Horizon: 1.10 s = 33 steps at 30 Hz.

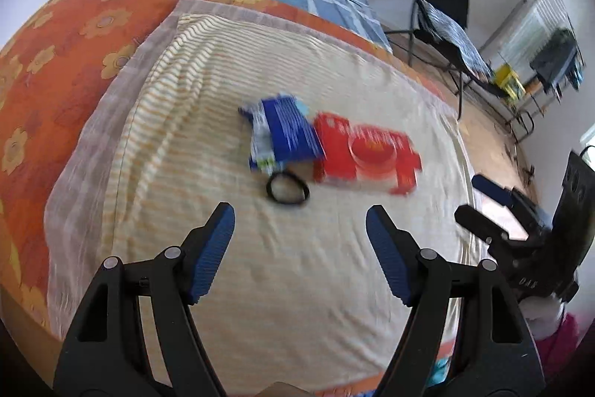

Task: Collect trash
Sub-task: 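Move both tools back over the bed toward the red box and wrapper, then grasp the blue snack wrapper with the left tool while the right tool grasps the red box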

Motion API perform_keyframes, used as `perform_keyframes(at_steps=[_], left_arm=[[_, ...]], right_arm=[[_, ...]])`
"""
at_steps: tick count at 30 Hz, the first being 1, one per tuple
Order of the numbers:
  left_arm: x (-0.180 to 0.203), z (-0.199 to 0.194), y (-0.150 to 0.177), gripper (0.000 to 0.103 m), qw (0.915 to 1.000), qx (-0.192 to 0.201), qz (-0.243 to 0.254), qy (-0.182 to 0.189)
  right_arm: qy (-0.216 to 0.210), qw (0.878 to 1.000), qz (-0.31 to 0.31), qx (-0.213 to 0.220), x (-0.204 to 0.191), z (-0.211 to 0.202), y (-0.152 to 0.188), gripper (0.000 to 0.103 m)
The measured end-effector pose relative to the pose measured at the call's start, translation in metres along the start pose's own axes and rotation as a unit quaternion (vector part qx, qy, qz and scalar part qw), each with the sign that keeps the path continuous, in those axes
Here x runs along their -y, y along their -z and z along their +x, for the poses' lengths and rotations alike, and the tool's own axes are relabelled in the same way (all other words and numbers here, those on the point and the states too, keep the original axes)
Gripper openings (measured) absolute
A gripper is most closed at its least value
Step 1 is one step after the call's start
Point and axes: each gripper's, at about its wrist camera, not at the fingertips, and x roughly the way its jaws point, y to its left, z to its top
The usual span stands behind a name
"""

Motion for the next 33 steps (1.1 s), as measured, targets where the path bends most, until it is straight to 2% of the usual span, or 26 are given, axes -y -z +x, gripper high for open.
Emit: perform_keyframes(at_steps=[7, 10, 17, 20, 24, 28, 30, 33], left_arm=[[-0.014, 0.037, -0.039, 0.076, 0.9991, -0.024, -0.035, 0.006], [-0.021, 0.055, -0.048, 0.076, 0.9979, -0.037, -0.052, 0.006], [-0.024, 0.082, -0.063, 0.076, 0.9976, -0.054, -0.04, -0.018], [-0.021, 0.089, -0.068, 0.076, 0.9976, -0.057, -0.03, -0.027], [-0.019, 0.094, -0.073, 0.076, 0.9974, -0.058, -0.028, -0.031], [-0.019, 0.101, -0.077, 0.076, 0.9967, -0.063, -0.024, -0.047], [-0.021, 0.104, -0.077, 0.076, 0.9964, -0.063, -0.028, -0.049], [-0.024, 0.108, -0.075, 0.076, 0.9961, -0.066, -0.034, -0.048]], right_arm=[[-0.038, 0.995, 0.082, -0.027, 0.033, 0.051, -0.036, 0.082], [-0.045, 0.993, 0.096, -0.047, 0.037, 0.076, -0.047, 0.082], [-0.046, 0.991, 0.106, -0.06, 0.04, 0.112, -0.058, 0.082], [-0.057, 0.989, 0.111, -0.084, 0.042, 0.125, -0.059, 0.082], [-0.057, 0.986, 0.107, -0.114, 0.043, 0.132, -0.057, 0.082], [-0.081, 0.982, 0.1, -0.139, 0.041, 0.125, -0.046, 0.082], [-0.08, 0.983, 0.078, -0.147, 0.035, 0.121, -0.042, 0.082], [-0.058, 0.987, -0.011, -0.149, 0.01, 0.112, -0.035, 0.082]])
